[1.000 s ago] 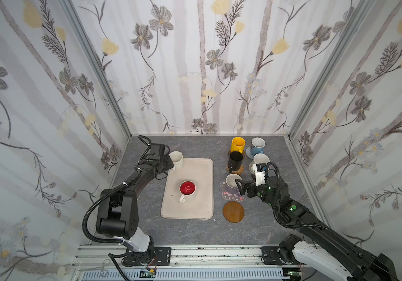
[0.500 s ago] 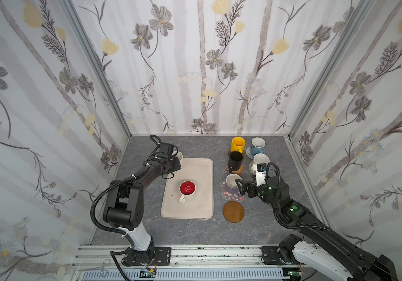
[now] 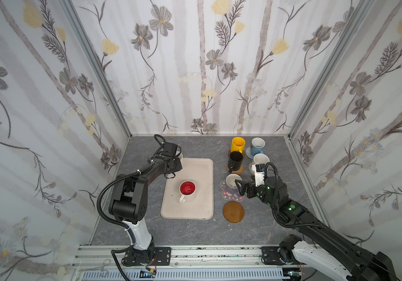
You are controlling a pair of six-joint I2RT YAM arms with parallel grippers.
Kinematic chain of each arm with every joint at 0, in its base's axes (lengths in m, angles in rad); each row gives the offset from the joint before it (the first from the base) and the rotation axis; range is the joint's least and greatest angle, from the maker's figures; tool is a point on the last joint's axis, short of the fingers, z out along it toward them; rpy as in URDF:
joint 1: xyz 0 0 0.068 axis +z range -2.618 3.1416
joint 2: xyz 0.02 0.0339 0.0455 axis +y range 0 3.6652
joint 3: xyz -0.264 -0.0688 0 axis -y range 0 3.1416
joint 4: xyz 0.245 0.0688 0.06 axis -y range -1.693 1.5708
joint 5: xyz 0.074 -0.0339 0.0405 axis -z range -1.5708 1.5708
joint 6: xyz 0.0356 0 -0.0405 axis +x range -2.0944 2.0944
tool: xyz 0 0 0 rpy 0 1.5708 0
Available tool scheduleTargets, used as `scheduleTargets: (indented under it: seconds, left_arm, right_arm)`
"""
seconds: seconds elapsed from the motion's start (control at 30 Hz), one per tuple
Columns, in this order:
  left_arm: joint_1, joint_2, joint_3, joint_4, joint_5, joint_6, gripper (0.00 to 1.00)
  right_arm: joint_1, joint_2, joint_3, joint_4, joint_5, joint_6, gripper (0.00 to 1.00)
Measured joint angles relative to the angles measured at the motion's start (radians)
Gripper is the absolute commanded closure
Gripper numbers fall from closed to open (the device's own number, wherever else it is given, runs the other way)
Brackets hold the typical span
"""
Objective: Place cups on coasters
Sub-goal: Pick up the cup from the tray.
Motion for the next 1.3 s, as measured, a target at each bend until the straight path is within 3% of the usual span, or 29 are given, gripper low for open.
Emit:
scheduleTargets:
  seconds: [0.2,0.33,0.87,1.07,1.3]
  left_arm:
    - [-0.028,0.019,0.03,-0.018,-0.06,0.025,0.86]
    - [-0.041,0.028,0.048,-0.041,-0.09,0.039,1.0]
    - [-0.108,-0.047,0.195,-0.124,-0.064,0.109,1.0]
    - [-0.192,-0.078,0.288,-0.159,-0.028,0.141,1.0]
    - [-0.348,-0.088,0.376,-0.186,0.008,0.166,1.0]
  right_arm:
    - [0.0,-0.001,-0.001,0.001,0.0,0.002,0.0]
    - [0.0,-0.003,-0.005,0.001,0.0,0.007,0.0]
    - [-0.029,-0.012,0.003,0.0,-0.017,0.016,0.0]
    - [-0.144,-0.016,0.005,0.0,-0.078,0.065,0.0]
    - [-0.412,-0.016,-0.004,-0.01,-0.212,0.21,0.0]
